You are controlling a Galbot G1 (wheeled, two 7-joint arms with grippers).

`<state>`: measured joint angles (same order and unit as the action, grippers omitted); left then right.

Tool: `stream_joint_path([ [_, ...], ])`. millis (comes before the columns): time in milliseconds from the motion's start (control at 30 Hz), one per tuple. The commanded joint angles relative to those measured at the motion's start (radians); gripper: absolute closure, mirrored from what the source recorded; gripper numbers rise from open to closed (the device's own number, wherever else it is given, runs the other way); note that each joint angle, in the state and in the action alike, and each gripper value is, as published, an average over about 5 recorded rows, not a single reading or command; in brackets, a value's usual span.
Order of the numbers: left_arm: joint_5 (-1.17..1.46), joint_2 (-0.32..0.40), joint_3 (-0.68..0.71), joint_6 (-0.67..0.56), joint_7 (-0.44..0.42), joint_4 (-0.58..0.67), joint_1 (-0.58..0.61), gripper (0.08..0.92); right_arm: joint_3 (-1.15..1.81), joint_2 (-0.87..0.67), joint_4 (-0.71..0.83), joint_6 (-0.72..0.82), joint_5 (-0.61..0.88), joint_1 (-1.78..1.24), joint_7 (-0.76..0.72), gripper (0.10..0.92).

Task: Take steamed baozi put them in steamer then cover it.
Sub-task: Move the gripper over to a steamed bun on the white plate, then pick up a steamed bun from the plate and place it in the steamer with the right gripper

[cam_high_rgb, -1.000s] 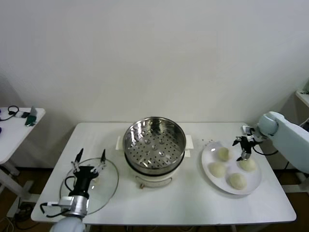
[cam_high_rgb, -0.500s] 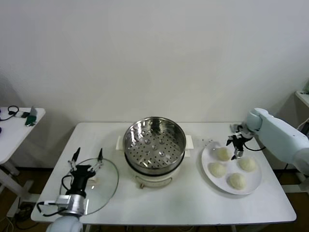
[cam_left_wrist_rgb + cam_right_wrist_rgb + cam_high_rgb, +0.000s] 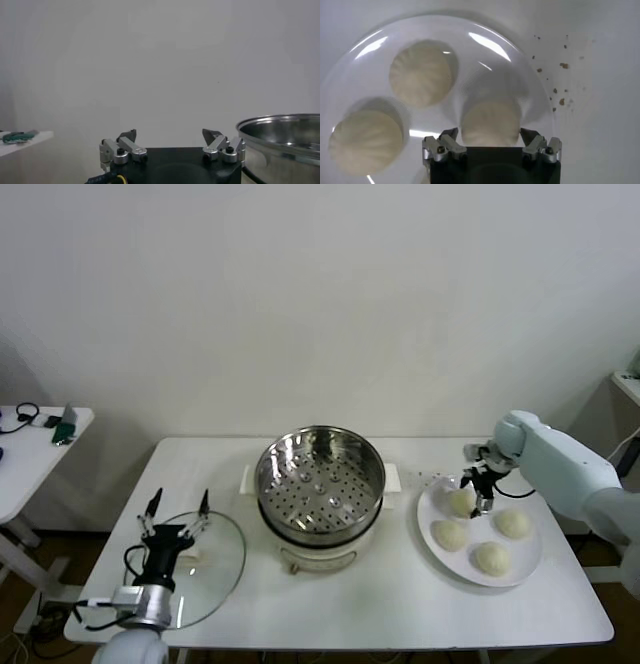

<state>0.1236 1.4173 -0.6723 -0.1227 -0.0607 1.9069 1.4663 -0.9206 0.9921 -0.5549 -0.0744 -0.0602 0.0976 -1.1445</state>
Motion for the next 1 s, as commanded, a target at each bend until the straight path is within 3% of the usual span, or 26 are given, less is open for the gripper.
stream_joint_path([
  [33, 0.001, -0.001, -0.001, 0.002, 0.001, -0.001, -0.002, 0.177, 0.02, 0.018, 0.029, -0.012, -0.035, -0.004, 0.001, 0.209],
  [333, 0.002, -0.004, -0.011, 0.005, -0.003, 0.001, 0.003, 0.177, 0.034, 0.02, 0.03, -0.017, -0.049, -0.006, -0.01, 0.295],
  [667, 0.003, -0.005, -0.022, 0.009, -0.007, 0.007, 0.014, 0.177, 0.032, 0.012, 0.011, -0.029, -0.04, 0.01, -0.018, 0.304],
  [1000, 0.012, -0.013, -0.034, 0.011, -0.012, 0.02, 0.029, 0.177, -0.273, -0.046, -0.213, -0.072, 0.151, 0.311, -0.045, 0.304],
])
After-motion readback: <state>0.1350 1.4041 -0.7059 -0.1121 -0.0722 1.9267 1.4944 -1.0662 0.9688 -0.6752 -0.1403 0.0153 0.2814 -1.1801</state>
